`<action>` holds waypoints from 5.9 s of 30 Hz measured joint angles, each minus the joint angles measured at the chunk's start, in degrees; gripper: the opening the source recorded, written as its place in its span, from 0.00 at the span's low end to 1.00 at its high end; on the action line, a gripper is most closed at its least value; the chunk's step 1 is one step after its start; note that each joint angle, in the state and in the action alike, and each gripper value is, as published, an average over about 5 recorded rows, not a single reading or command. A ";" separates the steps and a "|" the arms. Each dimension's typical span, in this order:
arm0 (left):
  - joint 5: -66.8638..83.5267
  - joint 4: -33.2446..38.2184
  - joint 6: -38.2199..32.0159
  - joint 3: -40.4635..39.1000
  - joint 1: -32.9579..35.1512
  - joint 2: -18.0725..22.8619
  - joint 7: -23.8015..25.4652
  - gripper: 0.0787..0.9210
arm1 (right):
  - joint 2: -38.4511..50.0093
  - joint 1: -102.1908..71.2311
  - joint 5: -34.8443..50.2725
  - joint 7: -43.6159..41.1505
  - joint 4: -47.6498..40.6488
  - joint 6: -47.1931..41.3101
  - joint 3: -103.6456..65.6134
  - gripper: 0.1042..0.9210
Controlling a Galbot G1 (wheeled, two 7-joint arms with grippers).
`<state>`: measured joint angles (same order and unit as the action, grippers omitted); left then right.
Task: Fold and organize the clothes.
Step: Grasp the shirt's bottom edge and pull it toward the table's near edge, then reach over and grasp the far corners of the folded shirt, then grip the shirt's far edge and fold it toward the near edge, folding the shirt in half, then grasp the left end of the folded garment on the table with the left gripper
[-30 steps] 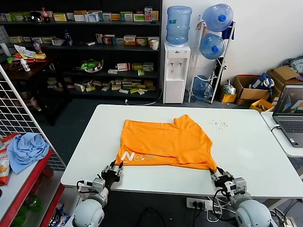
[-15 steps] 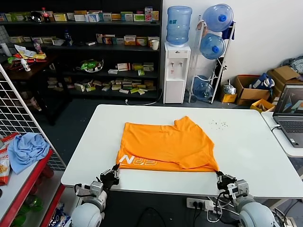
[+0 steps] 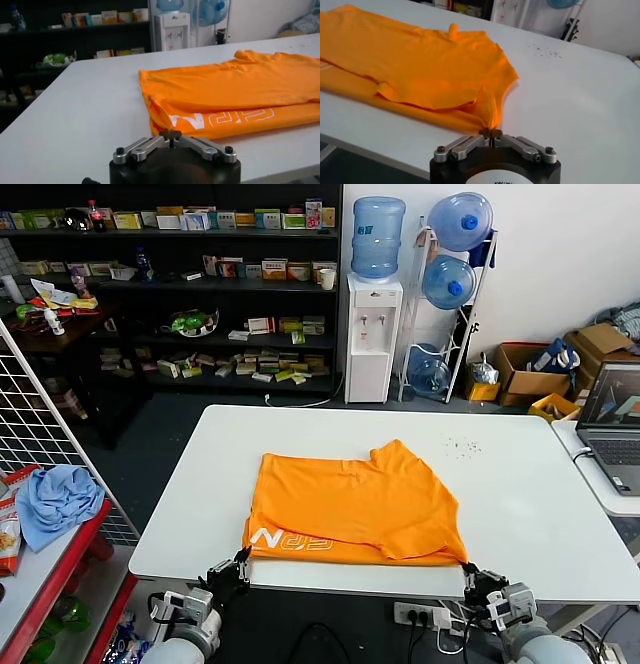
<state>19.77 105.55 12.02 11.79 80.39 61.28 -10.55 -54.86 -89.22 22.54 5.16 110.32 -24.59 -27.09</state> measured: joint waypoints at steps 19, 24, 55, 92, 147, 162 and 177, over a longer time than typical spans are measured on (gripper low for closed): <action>-0.51 6.39 4.46 1.43 3.24 -1.37 -0.62 0.59 | 2.75 -1.60 3.21 3.75 5.42 0.02 -1.47 0.60; -0.13 5.51 4.01 0.93 0.03 -0.96 -0.85 0.75 | 3.08 2.10 5.52 3.80 3.77 2.26 -0.79 0.78; 11.01 -30.79 9.60 -13.94 -42.54 9.98 -0.33 0.88 | -3.26 45.57 13.21 -7.92 -36.58 3.64 12.24 0.88; 16.09 -45.83 11.46 -13.35 -50.53 12.65 -2.46 0.61 | -11.82 58.57 7.54 -18.00 -56.57 0.41 17.17 0.34; 22.54 -7.64 13.02 -5.89 -21.86 -3.95 -1.62 0.02 | 2.88 13.42 7.94 -2.81 -3.53 -5.63 3.70 0.02; 19.12 -3.80 12.16 -3.55 -17.34 -4.10 -1.48 0.38 | 3.23 6.52 5.08 -0.08 2.31 -7.48 2.07 0.38; 22.43 -6.84 12.96 -3.05 -16.96 -2.04 -2.13 0.86 | 2.98 3.99 4.33 0.64 4.68 -6.59 1.72 0.85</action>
<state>42.20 98.72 24.98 8.74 63.43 59.24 -12.67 -51.87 -85.23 26.87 5.80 115.00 -31.18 -25.36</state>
